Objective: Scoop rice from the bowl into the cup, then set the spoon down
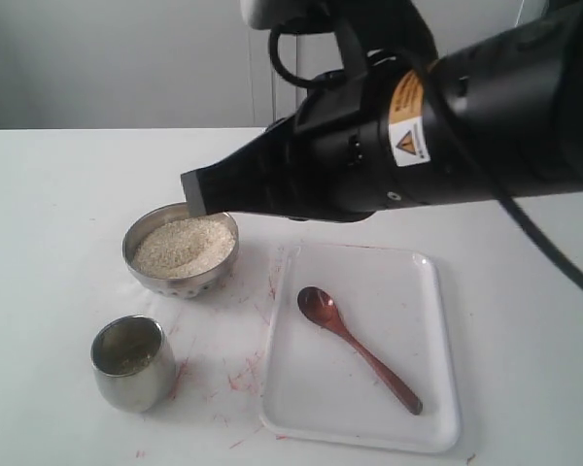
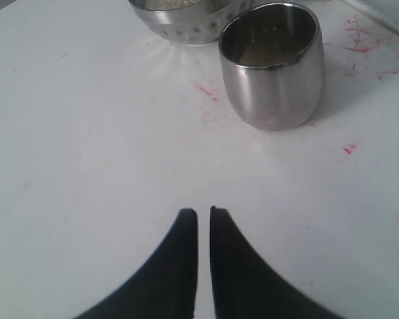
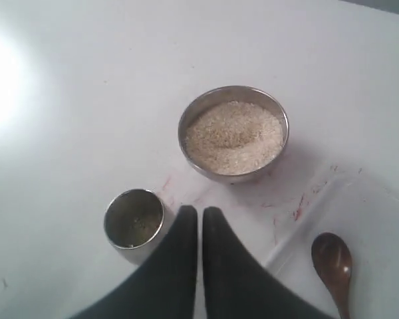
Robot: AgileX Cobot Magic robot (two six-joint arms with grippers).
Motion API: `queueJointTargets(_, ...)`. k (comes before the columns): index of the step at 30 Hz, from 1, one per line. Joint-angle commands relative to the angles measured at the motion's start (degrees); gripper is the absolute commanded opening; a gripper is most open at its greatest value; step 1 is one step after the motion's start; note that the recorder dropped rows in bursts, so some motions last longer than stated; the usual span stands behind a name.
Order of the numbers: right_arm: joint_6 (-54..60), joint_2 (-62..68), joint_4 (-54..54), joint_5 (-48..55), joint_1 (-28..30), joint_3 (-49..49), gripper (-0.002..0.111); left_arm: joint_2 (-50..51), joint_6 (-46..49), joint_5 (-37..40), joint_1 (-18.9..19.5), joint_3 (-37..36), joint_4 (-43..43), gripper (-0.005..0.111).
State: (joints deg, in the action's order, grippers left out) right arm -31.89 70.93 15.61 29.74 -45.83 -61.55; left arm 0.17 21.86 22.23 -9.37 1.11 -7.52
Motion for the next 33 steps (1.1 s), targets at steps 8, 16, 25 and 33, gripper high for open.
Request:
queueJointTargets(8,0.6,-13.4,2.3,-7.5,-0.5,6.9,0.0,-0.2,0.0,1.4,-0.3,-0.4,-0.5,0.014)
queueJointTargets(16,3.0,-21.5,2.6,-17.6,-0.5,14.5,0.0,-0.2,0.0,1.4,-0.3,-0.4,-0.5,0.014)
queueJointTargets(25,3.2,-28.2,2.6,-25.3,-0.5,24.5,0.0,-0.2,0.0,1.4,-0.3,-0.4,-0.5,0.014)
queueJointTargets(33,3.7,-33.7,2.6,-32.0,-0.5,31.0,0.0,-0.2,0.0,1.4,-0.3,-0.4,-0.5,0.014)
